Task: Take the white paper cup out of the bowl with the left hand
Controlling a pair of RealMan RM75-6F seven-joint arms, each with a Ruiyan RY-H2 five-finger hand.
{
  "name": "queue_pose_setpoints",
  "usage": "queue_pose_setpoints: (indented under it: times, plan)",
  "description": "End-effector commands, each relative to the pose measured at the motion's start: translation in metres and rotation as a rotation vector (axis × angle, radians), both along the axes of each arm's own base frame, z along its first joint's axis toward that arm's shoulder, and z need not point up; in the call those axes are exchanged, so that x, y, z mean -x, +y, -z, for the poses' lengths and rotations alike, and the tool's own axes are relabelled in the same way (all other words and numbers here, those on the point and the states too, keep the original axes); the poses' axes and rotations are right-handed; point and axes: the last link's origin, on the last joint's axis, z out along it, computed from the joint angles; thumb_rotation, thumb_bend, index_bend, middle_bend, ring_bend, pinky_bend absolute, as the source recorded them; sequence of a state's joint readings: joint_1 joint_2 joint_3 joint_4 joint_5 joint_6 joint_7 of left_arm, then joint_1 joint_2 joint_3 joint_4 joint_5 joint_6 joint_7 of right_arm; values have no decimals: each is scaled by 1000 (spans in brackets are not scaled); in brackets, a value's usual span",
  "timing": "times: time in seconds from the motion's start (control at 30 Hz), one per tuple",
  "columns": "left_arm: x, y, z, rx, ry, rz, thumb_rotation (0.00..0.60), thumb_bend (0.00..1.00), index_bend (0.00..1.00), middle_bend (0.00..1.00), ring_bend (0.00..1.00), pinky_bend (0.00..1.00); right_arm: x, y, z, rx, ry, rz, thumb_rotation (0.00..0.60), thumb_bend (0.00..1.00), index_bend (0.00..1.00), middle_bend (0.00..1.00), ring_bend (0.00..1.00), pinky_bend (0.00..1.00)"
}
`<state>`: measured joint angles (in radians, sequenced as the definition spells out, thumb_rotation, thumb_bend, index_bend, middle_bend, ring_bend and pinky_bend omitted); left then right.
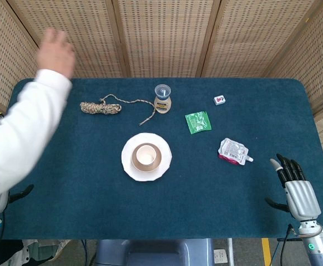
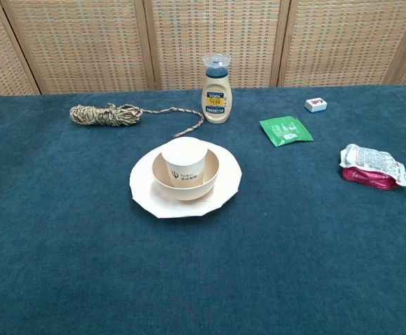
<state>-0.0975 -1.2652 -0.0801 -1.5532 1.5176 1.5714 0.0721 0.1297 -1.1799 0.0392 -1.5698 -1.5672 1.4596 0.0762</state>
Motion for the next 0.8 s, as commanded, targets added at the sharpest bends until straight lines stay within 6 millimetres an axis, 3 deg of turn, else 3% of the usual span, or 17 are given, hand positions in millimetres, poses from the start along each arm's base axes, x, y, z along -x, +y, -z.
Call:
queue_pose_setpoints:
  times: [0.03,0.5,0.67,0.8]
  plan:
    - [0,0,0,0,0,0,600,135,0,0,0,0,0,0,0,0,0,0,600,61,0,0,0,0]
    - [-4,2,3,16,12,7,600,135,0,0,0,0,-1,-1,-2,1,-15,2,600,61,0,0,0,0]
    - [-18,16,5,37,35,44,600,135,0,0,0,0,1,-2,-3,2,-24,10,600,61,0,0,0,0]
    - [-41,40,4,69,57,95,600,135,35,0,0,0,2,-3,-6,6,-33,15,600,61,0,0,0,0]
